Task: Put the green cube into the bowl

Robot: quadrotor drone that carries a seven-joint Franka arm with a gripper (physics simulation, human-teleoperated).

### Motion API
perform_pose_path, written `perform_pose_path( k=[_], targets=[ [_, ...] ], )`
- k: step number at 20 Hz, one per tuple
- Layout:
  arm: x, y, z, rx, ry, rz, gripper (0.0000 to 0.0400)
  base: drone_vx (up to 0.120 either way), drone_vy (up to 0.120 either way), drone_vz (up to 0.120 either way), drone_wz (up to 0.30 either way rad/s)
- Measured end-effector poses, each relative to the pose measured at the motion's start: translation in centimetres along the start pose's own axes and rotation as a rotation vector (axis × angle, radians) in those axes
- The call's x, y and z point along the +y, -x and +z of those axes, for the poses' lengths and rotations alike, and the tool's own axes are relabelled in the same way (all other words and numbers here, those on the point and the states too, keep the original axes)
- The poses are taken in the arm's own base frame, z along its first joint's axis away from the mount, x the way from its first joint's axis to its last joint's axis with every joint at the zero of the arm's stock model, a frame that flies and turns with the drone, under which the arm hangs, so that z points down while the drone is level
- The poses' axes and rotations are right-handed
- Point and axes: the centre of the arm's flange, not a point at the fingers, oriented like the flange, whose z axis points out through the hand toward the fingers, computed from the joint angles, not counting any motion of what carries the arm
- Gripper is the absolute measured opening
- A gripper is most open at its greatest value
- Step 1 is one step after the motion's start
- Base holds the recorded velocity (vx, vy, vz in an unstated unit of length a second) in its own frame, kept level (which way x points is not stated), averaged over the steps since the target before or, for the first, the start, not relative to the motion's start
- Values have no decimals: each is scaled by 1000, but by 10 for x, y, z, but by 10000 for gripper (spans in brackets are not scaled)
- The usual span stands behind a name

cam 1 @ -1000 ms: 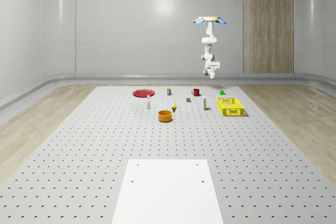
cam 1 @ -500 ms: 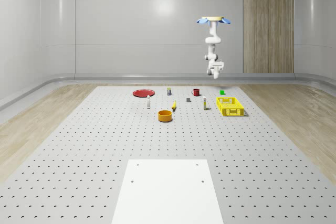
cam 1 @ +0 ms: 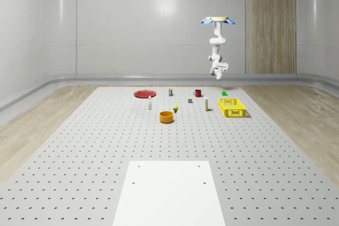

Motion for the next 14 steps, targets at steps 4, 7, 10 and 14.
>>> perform_pose_path(
  k=[4, 7, 10, 14],
  targets=[
    [-12, 12, 2, 125, 121, -3, 400, 0, 0, -90, 0],
    [-27, 28, 8, 285, 279, -8, 400, 0, 0, -120, 0],
    [-47, 48, 27, 529, 522, -15, 400, 0, 0, -120, 0],
    [-67, 70, 82, 980, 975, -27, 400, 0, 0, -120, 0]
  ],
)
